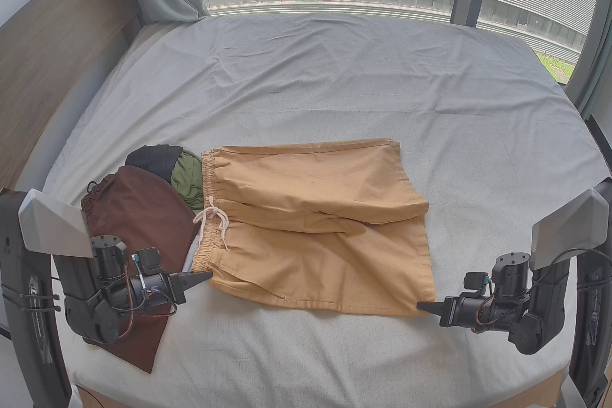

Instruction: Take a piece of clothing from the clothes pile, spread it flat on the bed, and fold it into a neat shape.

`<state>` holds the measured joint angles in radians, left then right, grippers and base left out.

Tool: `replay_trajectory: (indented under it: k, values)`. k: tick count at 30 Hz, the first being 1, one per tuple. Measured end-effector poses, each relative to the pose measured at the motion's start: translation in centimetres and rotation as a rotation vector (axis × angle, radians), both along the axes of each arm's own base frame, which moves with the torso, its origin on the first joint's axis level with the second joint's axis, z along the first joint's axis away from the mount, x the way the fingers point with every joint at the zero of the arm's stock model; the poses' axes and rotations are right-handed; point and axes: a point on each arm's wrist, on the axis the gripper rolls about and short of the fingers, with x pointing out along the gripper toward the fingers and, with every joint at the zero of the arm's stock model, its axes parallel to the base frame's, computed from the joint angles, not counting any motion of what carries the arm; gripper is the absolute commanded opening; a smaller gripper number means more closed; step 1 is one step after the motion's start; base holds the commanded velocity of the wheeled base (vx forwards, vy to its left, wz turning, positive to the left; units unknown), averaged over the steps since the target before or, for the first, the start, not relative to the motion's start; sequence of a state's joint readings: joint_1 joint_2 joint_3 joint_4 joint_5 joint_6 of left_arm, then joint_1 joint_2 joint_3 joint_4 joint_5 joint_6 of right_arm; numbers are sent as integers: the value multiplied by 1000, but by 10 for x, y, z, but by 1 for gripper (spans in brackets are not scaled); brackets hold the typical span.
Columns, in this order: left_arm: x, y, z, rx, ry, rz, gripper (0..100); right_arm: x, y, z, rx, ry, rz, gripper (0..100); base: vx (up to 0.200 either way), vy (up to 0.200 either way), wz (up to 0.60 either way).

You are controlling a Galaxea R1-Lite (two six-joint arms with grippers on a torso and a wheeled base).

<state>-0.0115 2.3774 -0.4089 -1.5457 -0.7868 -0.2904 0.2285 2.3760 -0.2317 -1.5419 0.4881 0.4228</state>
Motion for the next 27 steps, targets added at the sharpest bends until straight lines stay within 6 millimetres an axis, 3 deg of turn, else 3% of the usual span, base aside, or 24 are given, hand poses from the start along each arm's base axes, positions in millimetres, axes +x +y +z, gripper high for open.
replay_trajectory:
  k: [12, 27]
  values:
    - [-33, 11, 7, 37, 5, -49, 0, -15, -15, -2, -60, 2, 39, 0, 0, 0, 0]
    - [-43, 16, -14, 129, -5, -83, 0, -32, -23, -3, -81, 42, 76, 0, 0, 0, 0]
